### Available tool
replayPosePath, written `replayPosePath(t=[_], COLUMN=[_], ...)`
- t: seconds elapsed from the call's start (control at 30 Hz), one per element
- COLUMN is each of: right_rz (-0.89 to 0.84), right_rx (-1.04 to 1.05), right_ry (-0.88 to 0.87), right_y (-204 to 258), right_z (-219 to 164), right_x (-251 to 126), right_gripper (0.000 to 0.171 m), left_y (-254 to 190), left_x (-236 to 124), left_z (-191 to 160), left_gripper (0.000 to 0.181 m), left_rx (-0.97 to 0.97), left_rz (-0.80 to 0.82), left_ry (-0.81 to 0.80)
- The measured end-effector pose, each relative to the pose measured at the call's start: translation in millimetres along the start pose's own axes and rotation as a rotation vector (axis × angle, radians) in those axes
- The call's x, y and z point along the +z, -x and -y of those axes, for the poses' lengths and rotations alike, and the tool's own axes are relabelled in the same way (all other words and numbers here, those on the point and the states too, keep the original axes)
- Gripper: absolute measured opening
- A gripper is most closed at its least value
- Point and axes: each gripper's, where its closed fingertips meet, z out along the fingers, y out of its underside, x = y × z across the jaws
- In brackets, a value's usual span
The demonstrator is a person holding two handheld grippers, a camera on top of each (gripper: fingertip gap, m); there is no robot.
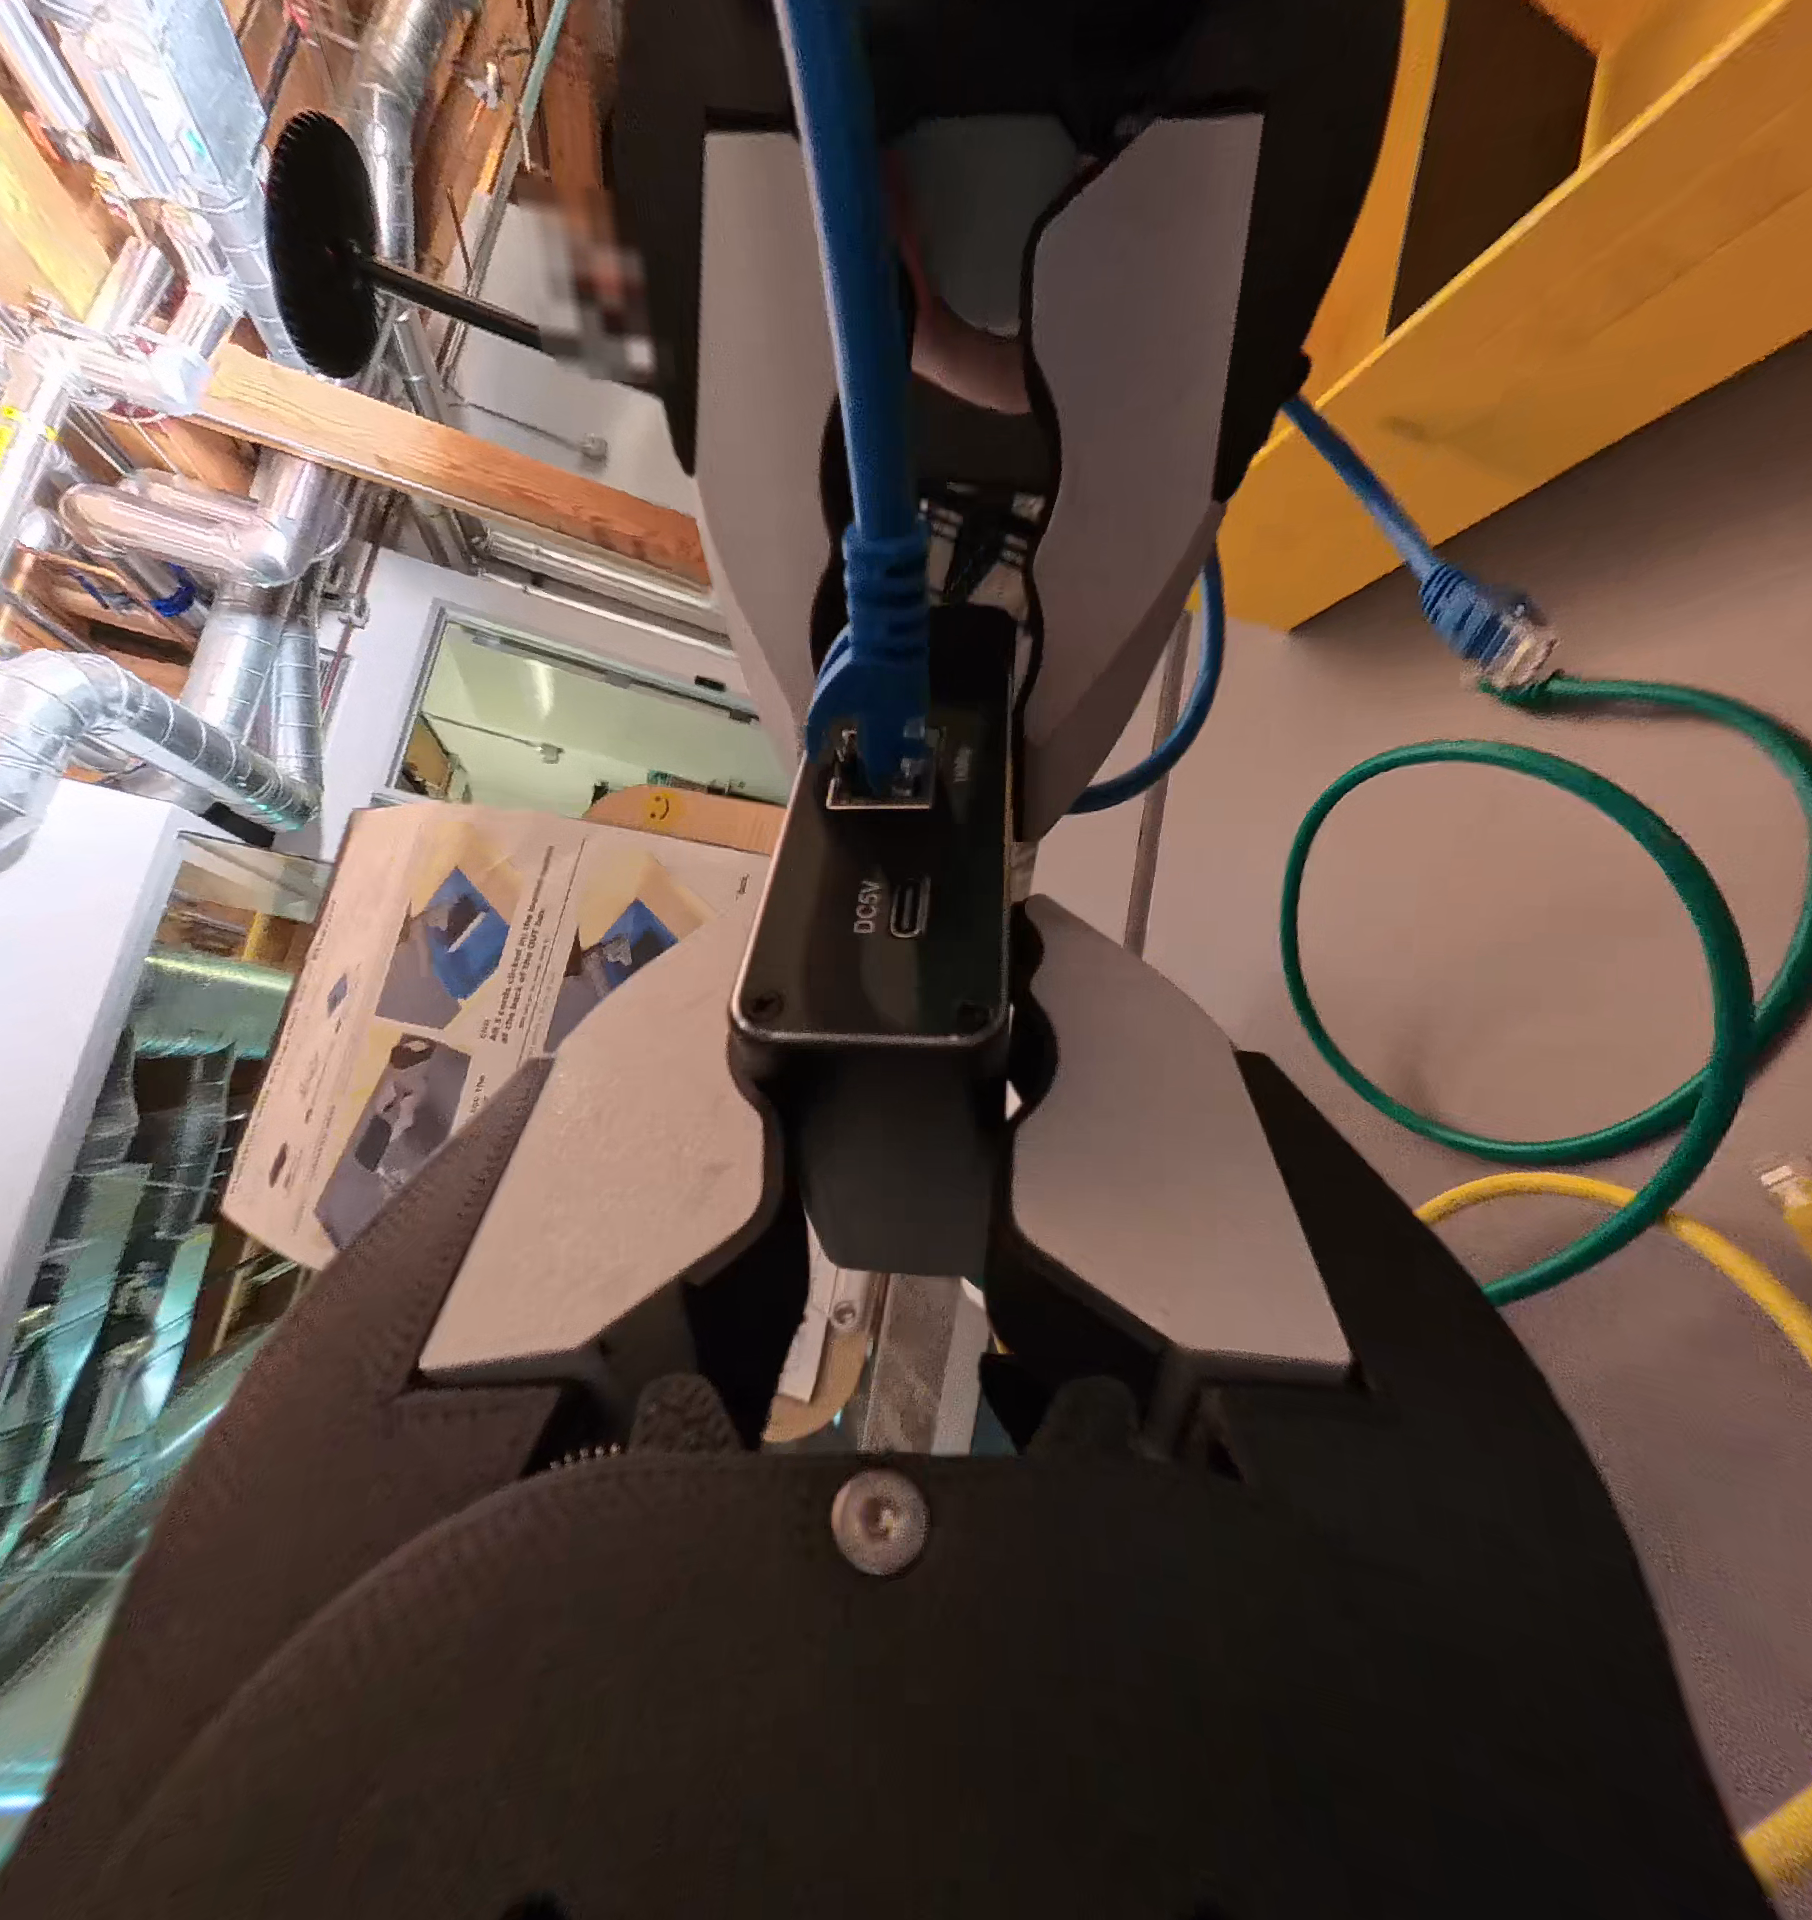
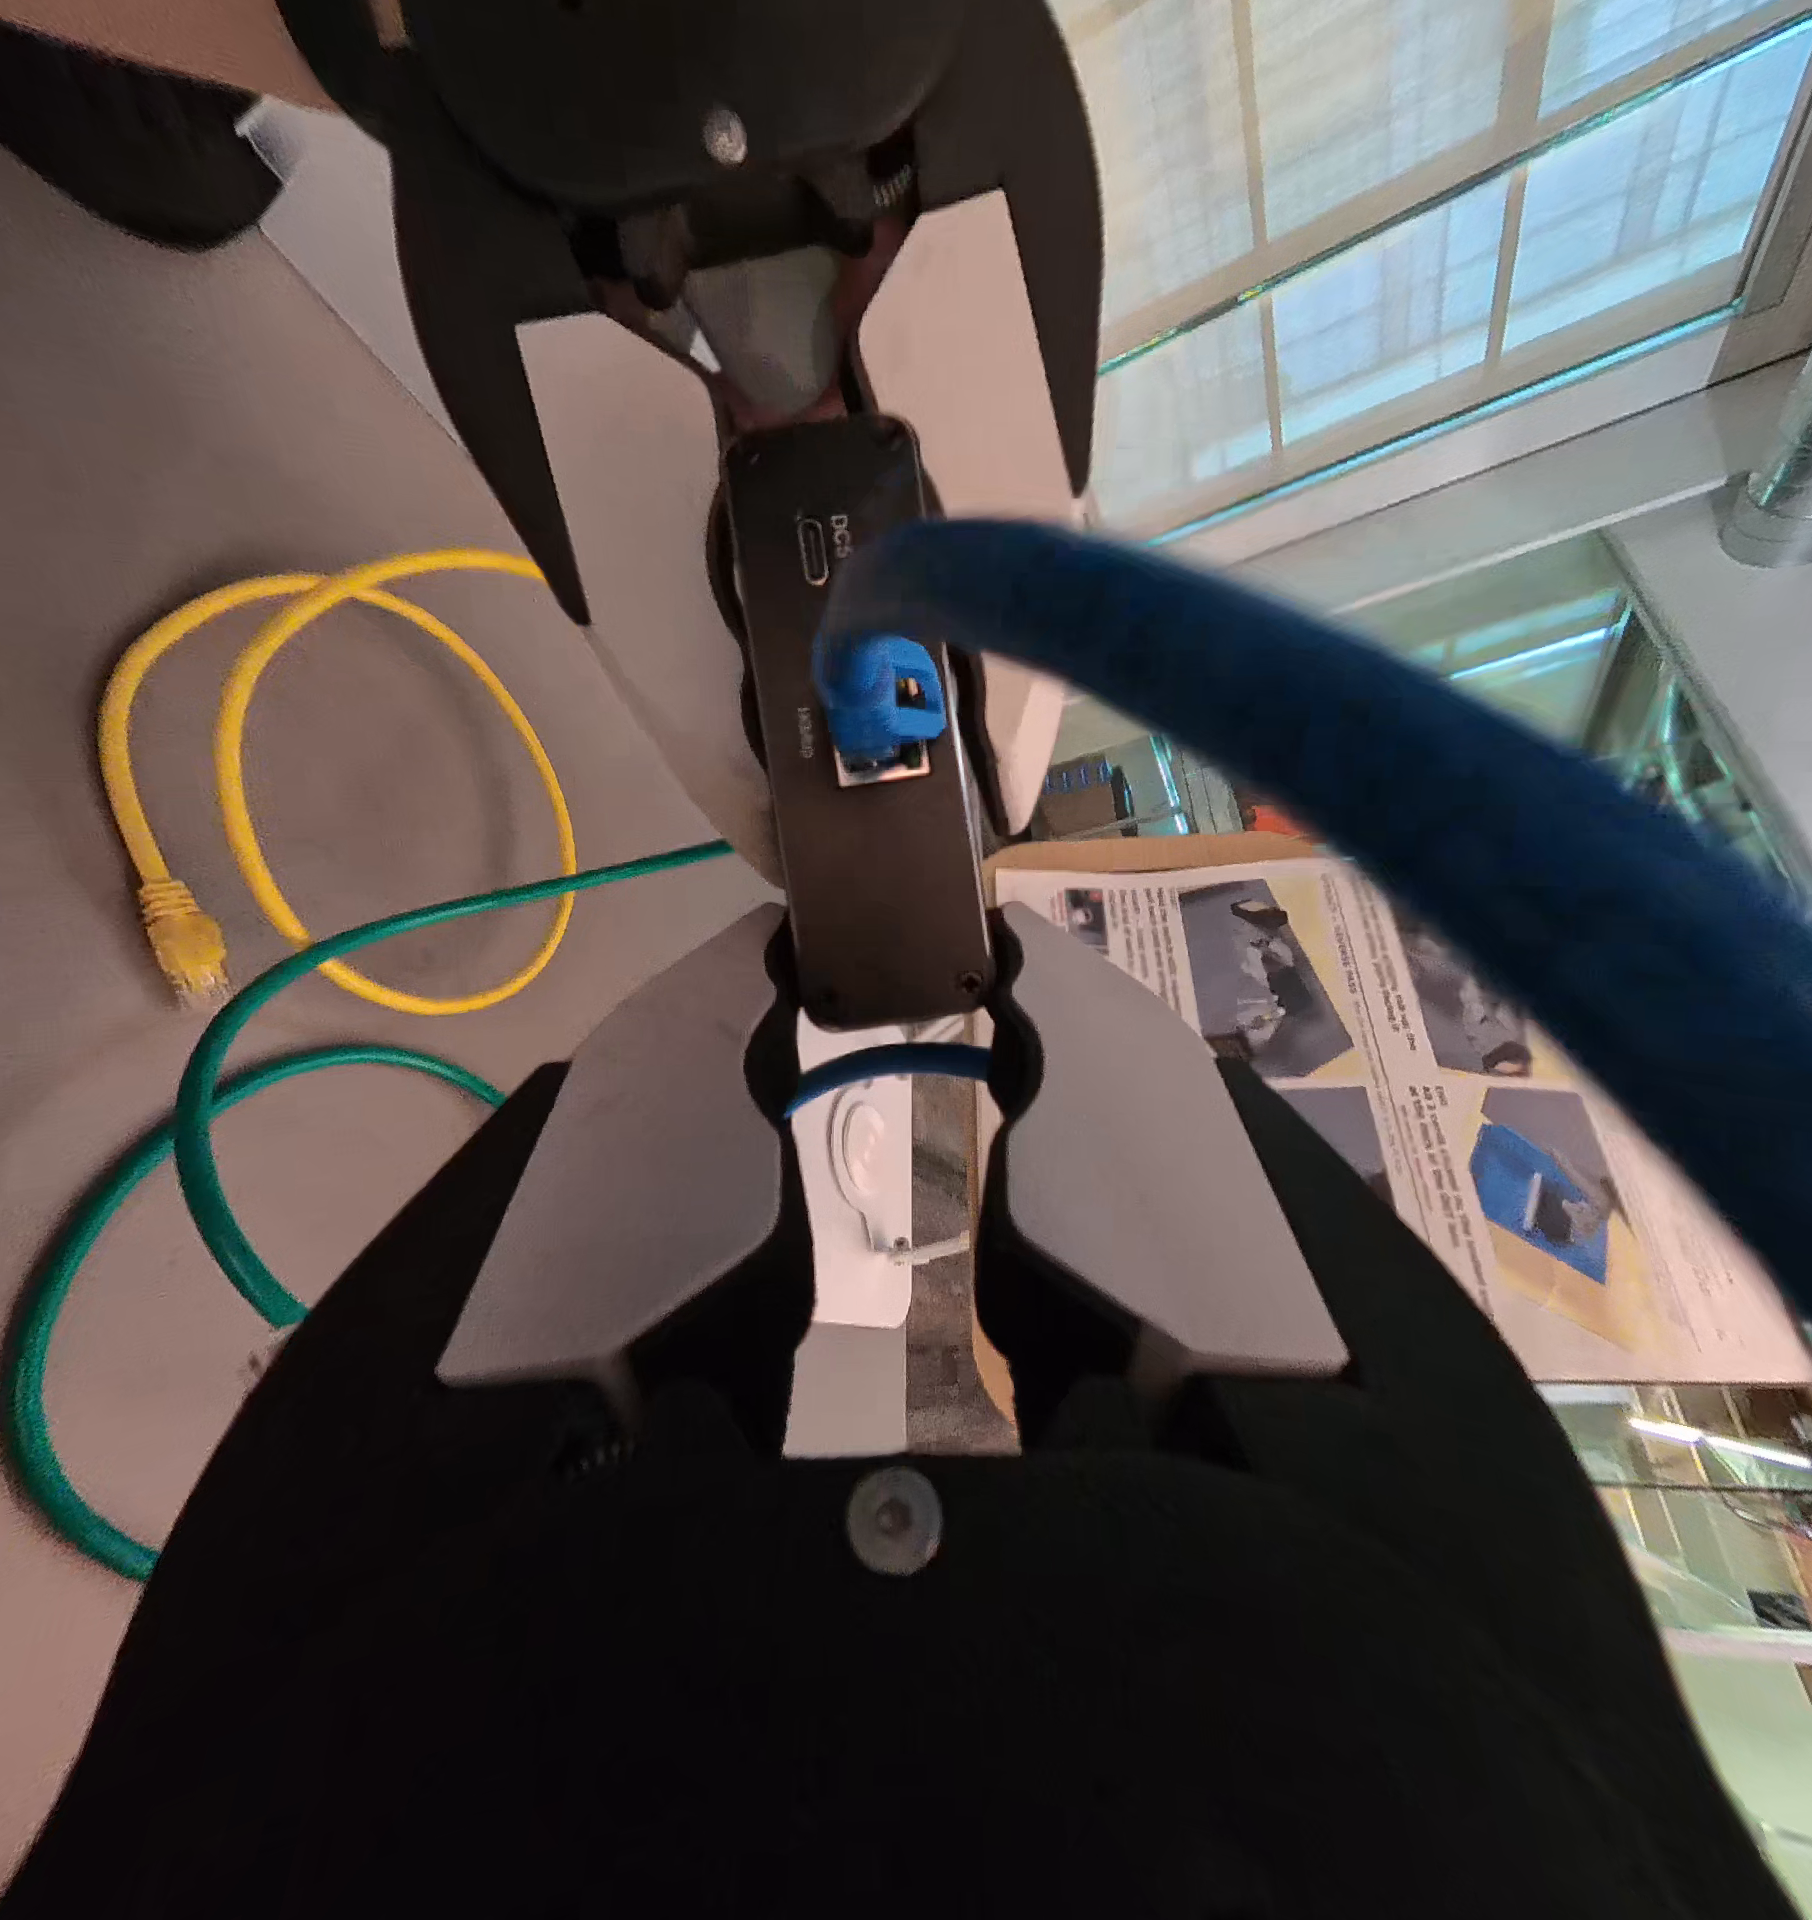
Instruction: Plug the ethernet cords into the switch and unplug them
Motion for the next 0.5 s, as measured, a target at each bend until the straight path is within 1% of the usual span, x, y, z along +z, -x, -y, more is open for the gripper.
replayPosePath(t=[0.13,0.2,0.27,0.43,0.5], right_rz=[-0.072,-0.136,-0.157,-0.188,-0.161], right_rx=[0.056,0.058,0.058,0.037,0.030], right_ry=[0.012,0.028,0.042,-0.037,-0.064], right_y=[-11,-20,-23,-27,-21], right_z=[-11,-13,-13,16,27], right_x=[5,6,4,4,7], right_gripper=[0.035,0.038,0.038,0.037,0.035], left_y=[7,17,28,31,27], left_x=[6,7,3,-4,-3], left_z=[-11,-24,-37,-45,-42], left_gripper=[0.037,0.037,0.037,0.037,0.037], left_rx=[-0.013,0.009,0.015,0.031,0.039], left_rz=[0.038,0.098,0.145,0.130,0.109], left_ry=[0.075,0.153,0.199,0.224,0.217])
